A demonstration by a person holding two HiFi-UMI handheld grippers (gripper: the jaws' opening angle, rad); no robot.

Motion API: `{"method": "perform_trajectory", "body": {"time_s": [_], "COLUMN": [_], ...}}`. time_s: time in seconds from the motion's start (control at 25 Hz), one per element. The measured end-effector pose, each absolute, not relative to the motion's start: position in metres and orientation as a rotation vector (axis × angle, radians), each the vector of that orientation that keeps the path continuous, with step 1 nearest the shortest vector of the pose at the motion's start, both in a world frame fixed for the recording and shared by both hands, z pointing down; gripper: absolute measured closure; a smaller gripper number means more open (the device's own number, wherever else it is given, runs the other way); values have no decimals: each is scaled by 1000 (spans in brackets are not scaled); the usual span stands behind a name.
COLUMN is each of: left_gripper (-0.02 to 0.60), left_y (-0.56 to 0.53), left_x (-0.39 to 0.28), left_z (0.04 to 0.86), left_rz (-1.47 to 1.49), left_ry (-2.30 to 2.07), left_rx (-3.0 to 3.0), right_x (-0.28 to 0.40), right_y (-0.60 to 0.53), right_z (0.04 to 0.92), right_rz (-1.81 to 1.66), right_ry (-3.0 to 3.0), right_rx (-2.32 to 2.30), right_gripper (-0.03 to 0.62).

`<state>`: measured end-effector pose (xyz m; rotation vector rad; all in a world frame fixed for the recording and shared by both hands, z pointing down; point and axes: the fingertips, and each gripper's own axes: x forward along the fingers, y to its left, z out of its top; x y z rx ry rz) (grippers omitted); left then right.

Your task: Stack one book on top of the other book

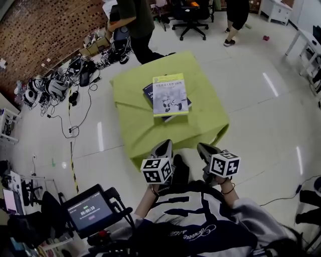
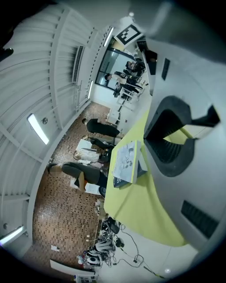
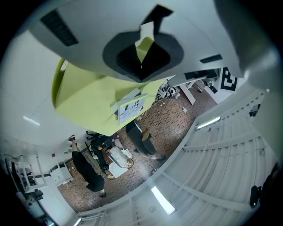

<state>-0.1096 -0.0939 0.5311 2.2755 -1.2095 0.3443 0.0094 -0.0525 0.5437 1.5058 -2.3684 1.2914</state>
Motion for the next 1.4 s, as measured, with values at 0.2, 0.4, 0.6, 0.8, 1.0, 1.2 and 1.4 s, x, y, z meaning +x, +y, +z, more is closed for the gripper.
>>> {"method": "perform_trajectory", "body": {"time_s": [0.2, 0.4, 0.6, 0.8, 1.0, 1.2, 1.4], "left_gripper": [578, 578, 578, 578, 578, 578, 578], "left_y": [-27, 30, 34, 41, 50, 53, 61], "left_x": [-114, -133, -139, -127, -134, -156, -179], "left_z": [530, 501, 513, 511, 504, 524, 531], "left_rz": [371, 394, 405, 403, 408, 423, 417], "left_ry": [-1217, -1217, -1213, -1159, -1120, -1112, -1099], "left_rx": [2253, 2259, 2283, 2324, 2358, 2379, 2386], "right_x": [0, -29, -45, -49, -65, -85, -108], "right_y": [-1, 54, 65, 77, 88, 85, 95], "right_z": [534, 510, 524, 521, 510, 531, 537], "right_rz": [1314, 1332, 1351, 1325, 1288, 1271, 1261], "right_ry": [-2409, -2421, -2444, -2452, -2470, -2480, -2477], "right_rx": [1472, 1433, 1420, 1431, 1441, 1473, 1496], "right_gripper": [597, 597, 597, 600, 602, 602, 602]}}
